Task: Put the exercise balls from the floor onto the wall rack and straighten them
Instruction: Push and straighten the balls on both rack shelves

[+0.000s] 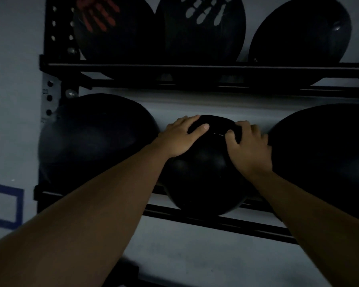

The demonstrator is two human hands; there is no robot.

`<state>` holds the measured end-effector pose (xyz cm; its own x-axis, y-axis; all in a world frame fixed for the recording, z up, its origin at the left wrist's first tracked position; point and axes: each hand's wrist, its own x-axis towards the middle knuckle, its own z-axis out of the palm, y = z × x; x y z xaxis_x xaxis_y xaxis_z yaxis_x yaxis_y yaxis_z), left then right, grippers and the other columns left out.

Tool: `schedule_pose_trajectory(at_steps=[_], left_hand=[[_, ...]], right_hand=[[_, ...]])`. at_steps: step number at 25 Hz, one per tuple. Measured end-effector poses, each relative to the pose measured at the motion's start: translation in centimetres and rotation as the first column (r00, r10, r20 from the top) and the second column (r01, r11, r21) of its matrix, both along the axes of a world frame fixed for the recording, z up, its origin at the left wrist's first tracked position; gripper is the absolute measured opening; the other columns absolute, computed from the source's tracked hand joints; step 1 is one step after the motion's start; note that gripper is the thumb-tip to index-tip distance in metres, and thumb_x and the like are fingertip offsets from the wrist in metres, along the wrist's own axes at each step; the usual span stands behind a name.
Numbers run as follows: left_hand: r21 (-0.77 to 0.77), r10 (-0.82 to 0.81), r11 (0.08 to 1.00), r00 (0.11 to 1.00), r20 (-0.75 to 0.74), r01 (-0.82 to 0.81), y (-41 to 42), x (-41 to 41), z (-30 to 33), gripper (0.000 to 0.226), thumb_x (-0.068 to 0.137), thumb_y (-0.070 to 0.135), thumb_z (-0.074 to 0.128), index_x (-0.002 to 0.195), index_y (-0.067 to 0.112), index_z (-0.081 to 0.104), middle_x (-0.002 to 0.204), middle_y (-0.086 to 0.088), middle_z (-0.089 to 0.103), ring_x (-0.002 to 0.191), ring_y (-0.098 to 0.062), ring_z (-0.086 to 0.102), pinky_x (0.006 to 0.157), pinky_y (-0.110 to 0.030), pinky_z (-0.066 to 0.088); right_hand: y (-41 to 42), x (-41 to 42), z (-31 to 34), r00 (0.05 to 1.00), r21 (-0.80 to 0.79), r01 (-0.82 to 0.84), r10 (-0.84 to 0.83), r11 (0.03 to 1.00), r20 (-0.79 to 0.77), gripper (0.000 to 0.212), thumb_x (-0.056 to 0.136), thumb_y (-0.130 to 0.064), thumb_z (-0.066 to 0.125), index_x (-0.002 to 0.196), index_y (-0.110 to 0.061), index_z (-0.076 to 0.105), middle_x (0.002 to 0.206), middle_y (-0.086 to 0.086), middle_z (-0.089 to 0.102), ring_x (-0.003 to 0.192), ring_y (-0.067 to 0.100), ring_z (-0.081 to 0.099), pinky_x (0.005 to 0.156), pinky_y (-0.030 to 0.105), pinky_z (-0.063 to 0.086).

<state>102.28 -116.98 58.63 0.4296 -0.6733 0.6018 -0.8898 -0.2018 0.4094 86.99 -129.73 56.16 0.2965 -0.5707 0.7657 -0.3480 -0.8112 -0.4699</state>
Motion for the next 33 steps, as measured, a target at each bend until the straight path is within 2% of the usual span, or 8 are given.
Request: schedule_pose_trajectory(at_steps=[6, 10, 12, 14, 16, 18, 28, 33], left_hand=[[0.023, 0.109, 0.992, 0.941, 0.320, -0.123, 8.4, 5.6, 2.5, 0.057, 0.100, 0.065, 0.038, 0.149, 0.037, 0.049, 0.163, 0.005, 0.041, 0.156, -0.019, 0.026, 0.128, -0.055, -0.002], [-0.119, 0.153, 0.986, 0.906, 0.395, -0.115, 15.2, 12.0, 3.1, 0.050, 0.099, 0.058, 0.049, 0.143, 0.035, 0.056, 0.154, 0.004, 0.051, 0.149, -0.022, 0.036, 0.126, -0.050, 0.014], [-0.223, 0.184, 0.969, 0.910, 0.372, -0.105, 18.7, 15.4, 2.0, 0.057, 0.095, 0.062, 0.051, 0.145, 0.035, 0.054, 0.155, 0.004, 0.050, 0.148, -0.023, 0.039, 0.123, -0.052, 0.025], [-0.330, 0.153, 0.941, 0.967, 0.202, -0.080, 21.3, 18.3, 0.0, 0.074, 0.087, 0.074, 0.051, 0.150, 0.036, 0.047, 0.159, 0.001, 0.045, 0.148, -0.024, 0.040, 0.120, -0.056, 0.033], [-0.433, 0.081, 0.897, 0.996, -0.044, -0.092, 22.2, 19.6, -2.4, 0.090, 0.078, 0.085, 0.050, 0.155, 0.039, 0.039, 0.164, 0.000, 0.037, 0.152, -0.027, 0.035, 0.121, -0.059, 0.032], [-0.490, 0.104, 0.858, 0.987, -0.126, -0.153, 21.7, 20.1, -3.6, 0.094, 0.076, 0.089, 0.047, 0.156, 0.042, 0.034, 0.168, 0.001, 0.032, 0.155, -0.028, 0.028, 0.121, -0.062, 0.029], [-0.455, 0.157, 0.874, 0.985, -0.074, -0.173, 21.2, 19.7, -3.2, 0.090, 0.082, 0.086, 0.045, 0.158, 0.040, 0.029, 0.170, 0.001, 0.026, 0.156, -0.032, 0.022, 0.122, -0.064, 0.023], [-0.555, -0.050, 0.829, 0.997, 0.057, 0.073, 20.8, 17.6, -0.4, 0.070, 0.085, 0.071, 0.048, 0.140, 0.028, 0.057, 0.148, 0.005, 0.056, 0.140, -0.017, 0.049, 0.119, -0.053, 0.037]], right_hand=[[9.5, 7.8, 3.1, 0.998, -0.136, -0.064, 0.061, 0.989, -0.026, 0.044, 0.103, -0.046, 0.047, 0.139, -0.023, 0.058, 0.146, 0.017, 0.056, 0.136, 0.041, 0.050, 0.116, 0.050, 0.035], [16.4, 15.4, 3.5, 0.974, -0.002, -0.225, 0.225, 0.974, -0.007, 0.048, 0.103, -0.054, 0.042, 0.143, -0.029, 0.051, 0.148, 0.011, 0.050, 0.136, 0.038, 0.048, 0.112, 0.051, 0.040], [19.2, 18.8, 2.9, 0.970, 0.068, -0.241, 0.241, 0.968, 0.002, 0.054, 0.102, -0.059, 0.038, 0.147, -0.031, 0.045, 0.151, 0.010, 0.045, 0.140, 0.039, 0.043, 0.116, 0.056, 0.037], [21.1, 21.1, 1.6, 0.982, 0.082, -0.188, 0.186, 0.979, 0.038, 0.063, 0.101, -0.064, 0.034, 0.156, -0.032, 0.036, 0.162, 0.010, 0.036, 0.151, 0.039, 0.032, 0.123, 0.063, 0.025], [21.6, 22.0, 0.4, 0.988, 0.082, -0.125, 0.116, 0.989, 0.100, 0.071, 0.100, -0.069, 0.030, 0.162, -0.036, 0.027, 0.172, 0.008, 0.026, 0.159, 0.037, 0.020, 0.126, 0.068, 0.012], [21.2, 22.3, -0.4, 0.985, 0.072, -0.102, 0.091, 0.992, 0.148, 0.076, 0.097, -0.074, 0.026, 0.164, -0.039, 0.023, 0.174, 0.005, 0.022, 0.162, 0.035, 0.016, 0.127, 0.067, 0.008], [20.5, 21.9, -0.4, 0.977, 0.056, -0.095, 0.082, 0.994, 0.195, 0.086, 0.086, -0.083, 0.018, 0.161, -0.041, 0.028, 0.169, 0.001, 0.031, 0.157, 0.031, 0.026, 0.126, 0.061, 0.019], [19.7, 20.0, 1.7, 0.995, 0.030, -0.085, 0.084, 0.996, 0.047, 0.062, 0.100, -0.069, 0.033, 0.151, -0.034, 0.041, 0.154, 0.004, 0.044, 0.144, 0.034, 0.041, 0.115, 0.052, 0.033]])
